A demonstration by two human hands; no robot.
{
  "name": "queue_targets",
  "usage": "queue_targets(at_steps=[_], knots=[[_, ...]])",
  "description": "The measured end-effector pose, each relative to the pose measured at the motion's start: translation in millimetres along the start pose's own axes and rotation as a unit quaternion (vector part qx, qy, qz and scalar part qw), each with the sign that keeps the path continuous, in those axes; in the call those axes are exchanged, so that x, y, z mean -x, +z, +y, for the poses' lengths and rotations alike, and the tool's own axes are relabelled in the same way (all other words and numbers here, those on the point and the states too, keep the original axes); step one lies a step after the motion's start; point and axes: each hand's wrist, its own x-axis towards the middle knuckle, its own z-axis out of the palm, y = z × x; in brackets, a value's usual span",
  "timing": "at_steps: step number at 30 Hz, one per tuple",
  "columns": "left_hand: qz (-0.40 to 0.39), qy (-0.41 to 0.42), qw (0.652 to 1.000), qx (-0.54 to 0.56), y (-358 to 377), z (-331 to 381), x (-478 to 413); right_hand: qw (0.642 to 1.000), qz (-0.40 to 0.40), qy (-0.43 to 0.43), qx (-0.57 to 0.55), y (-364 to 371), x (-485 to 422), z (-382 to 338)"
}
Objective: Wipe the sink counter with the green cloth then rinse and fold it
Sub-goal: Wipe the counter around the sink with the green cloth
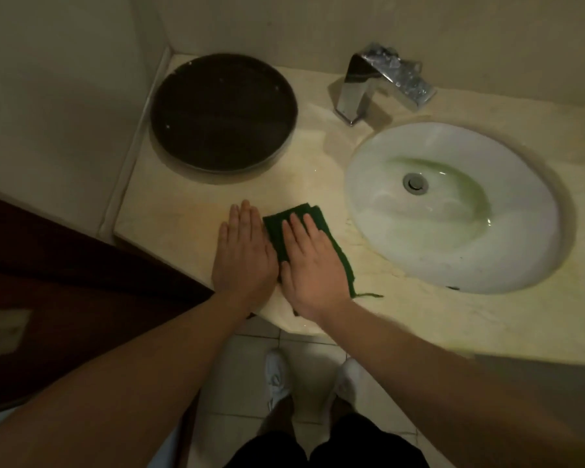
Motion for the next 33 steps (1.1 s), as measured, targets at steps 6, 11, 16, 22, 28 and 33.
queue_targets(at_steps=[6,11,16,22,28,33], knots=[[-0.01,-0.002,1.0,-0.004,-1.5,-1.7,-1.8,0.991,0.011,0.107,0.076,-11.6,44.2,61.9],[-0.011,0.0,1.0,-0.008,-3.1,-2.0,-0.3,0.963,0.028,0.261,0.064,-9.2,94.7,76.0],[-0.008,-0.006,1.0,-0.005,-2.3,0.1,-0.1,0.966,0.022,0.25,0.062,0.2,88.9,12.3],[-0.004,-0.016,1.0,0.025,0.2,-4.5,-5.7,0.99,0.037,0.136,-0.024,20.0,0.3,-37.1],[0.008,-0.01,1.0,0.025,0.1,-6.4,-0.9,0.982,0.043,0.181,0.032,4.0,21.0,29.5],[-0.003,-0.016,1.0,0.018,-4.8,-4.5,-1.7,0.959,0.063,0.271,0.053,1.0,88.3,55.3]])
